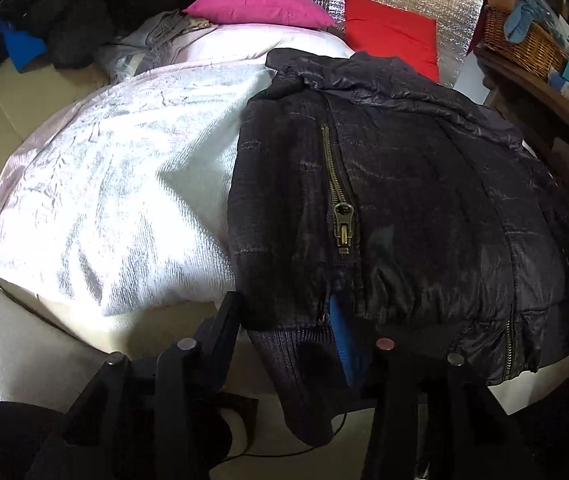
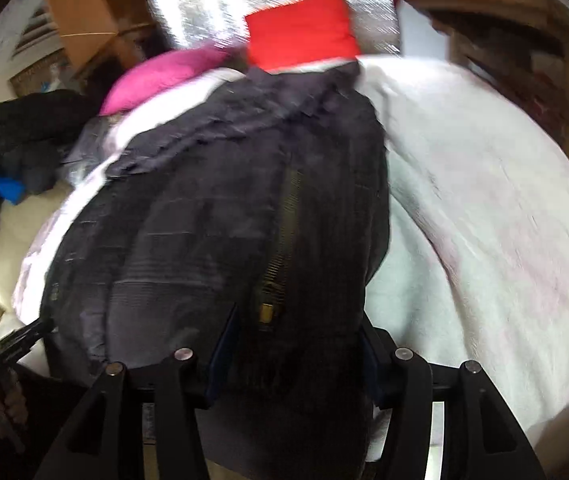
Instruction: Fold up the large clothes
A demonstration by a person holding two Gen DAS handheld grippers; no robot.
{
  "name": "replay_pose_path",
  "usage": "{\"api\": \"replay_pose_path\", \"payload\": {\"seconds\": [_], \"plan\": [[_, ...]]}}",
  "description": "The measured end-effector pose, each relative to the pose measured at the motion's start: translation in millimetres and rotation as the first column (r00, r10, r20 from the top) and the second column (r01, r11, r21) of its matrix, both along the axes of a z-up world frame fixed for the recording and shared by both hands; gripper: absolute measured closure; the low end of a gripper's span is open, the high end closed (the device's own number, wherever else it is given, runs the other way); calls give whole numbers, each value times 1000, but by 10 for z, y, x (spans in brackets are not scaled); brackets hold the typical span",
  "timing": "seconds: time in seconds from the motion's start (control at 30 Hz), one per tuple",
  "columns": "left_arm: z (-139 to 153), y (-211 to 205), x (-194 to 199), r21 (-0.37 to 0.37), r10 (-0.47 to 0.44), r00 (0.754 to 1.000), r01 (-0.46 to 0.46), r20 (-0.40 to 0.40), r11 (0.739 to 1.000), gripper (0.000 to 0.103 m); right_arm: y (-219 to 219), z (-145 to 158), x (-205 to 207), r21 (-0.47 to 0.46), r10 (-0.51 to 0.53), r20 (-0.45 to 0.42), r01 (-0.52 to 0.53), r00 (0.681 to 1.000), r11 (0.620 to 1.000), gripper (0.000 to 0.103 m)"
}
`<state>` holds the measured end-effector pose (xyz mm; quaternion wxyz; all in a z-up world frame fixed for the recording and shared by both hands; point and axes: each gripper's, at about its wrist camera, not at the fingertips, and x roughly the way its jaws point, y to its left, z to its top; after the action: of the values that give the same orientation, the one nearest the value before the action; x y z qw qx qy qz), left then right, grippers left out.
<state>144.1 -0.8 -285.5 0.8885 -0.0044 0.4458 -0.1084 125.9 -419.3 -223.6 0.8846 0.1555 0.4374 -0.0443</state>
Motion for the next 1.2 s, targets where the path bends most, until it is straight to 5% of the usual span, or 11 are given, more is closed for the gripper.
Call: {"api": "replay_pose_path", "payload": {"seconds": [0.27, 0.33, 0.5, 0.6, 0.7, 0.8, 0.9, 0.97, 1.03, 1.1, 1.2], "plan": [[-13, -33, -33, -45, -27, 1000, 26, -1, 999, 45, -5, -67, 11, 19, 10, -22, -10, 1000, 1000, 39], [16, -91, -72, -2, -44, 998, 44, 40, 999, 69, 124, 12, -32, -15, 67, 33, -67, 997, 998, 44], [32, -39, -60, -34, -38, 998, 40, 41, 999, 74, 102, 49, -22, -6, 65, 57, -65, 996, 998, 57], [-27, -35, -21, -62, -41, 999, 41, -4, 997, 41, -4, -95, 28, 15, -1, -30, 1, 1000, 1000, 46], [-56, -173, -80, -10, -97, 995, 97, 4, 995, 37, 13, -115, 28, 25, 14, -30, -13, 999, 1000, 41], [27, -193, -117, 7, -100, 993, 100, 60, 995, 83, 152, -36, -12, -6, 97, 17, -97, 995, 995, 56], [65, -127, -102, -50, -89, 994, 93, 67, 994, 83, 187, 153, -85, 43, 136, 109, -142, 985, 989, 64], [20, -174, -87, -20, -103, 993, 104, 50, 994, 82, 85, 97, -57, 93, 102, 84, -110, 991, 990, 64], [-7, -215, -76, -16, -118, 993, 118, 33, 993, 46, -4, -19, -2, 87, 42, 9, -43, 999, 995, 62], [-30, -271, -77, -22, -143, 990, 143, 11, 989, 32, -83, -73, 5, 79, -4, -45, 7, 999, 997, 57], [-20, -303, -108, 22, -158, 987, 158, 30, 987, 50, -174, -53, -77, 116, -39, -50, 45, 998, 992, 48]]}}
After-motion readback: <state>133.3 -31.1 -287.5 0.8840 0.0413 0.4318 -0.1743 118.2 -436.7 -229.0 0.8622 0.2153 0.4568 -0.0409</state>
